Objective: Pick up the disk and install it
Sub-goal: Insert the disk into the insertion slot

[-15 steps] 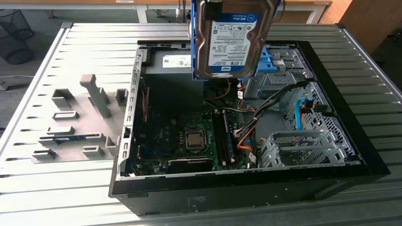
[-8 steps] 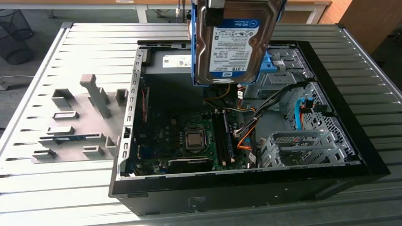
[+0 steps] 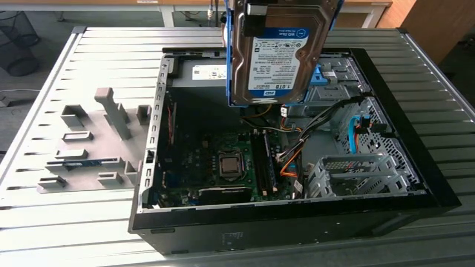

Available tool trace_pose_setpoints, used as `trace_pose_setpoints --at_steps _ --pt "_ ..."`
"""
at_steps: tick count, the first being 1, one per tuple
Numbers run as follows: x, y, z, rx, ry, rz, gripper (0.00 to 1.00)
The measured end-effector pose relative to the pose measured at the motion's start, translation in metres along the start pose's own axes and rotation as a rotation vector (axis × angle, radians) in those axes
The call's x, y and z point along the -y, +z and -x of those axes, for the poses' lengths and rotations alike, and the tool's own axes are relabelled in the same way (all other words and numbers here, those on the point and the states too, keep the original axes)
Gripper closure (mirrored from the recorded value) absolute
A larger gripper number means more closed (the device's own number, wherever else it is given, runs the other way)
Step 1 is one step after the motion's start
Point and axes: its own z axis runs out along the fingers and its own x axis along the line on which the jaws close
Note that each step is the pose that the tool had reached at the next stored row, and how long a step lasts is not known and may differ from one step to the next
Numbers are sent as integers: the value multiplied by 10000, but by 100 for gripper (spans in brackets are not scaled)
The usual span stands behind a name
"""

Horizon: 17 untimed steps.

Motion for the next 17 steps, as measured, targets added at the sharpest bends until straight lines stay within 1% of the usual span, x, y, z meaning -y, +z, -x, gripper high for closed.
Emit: trace_pose_setpoints --at_steps 5,7,9,16,17 --pt "1 -1 -1 -1 -1 0 63" --pt "18 1 -1 1 -3 -1 63" --pt "57 0 1 -1 -1 0 63" --pt "252 6 7 0 -1 0 63" --pt "272 7 8 0 -1 -1 63"
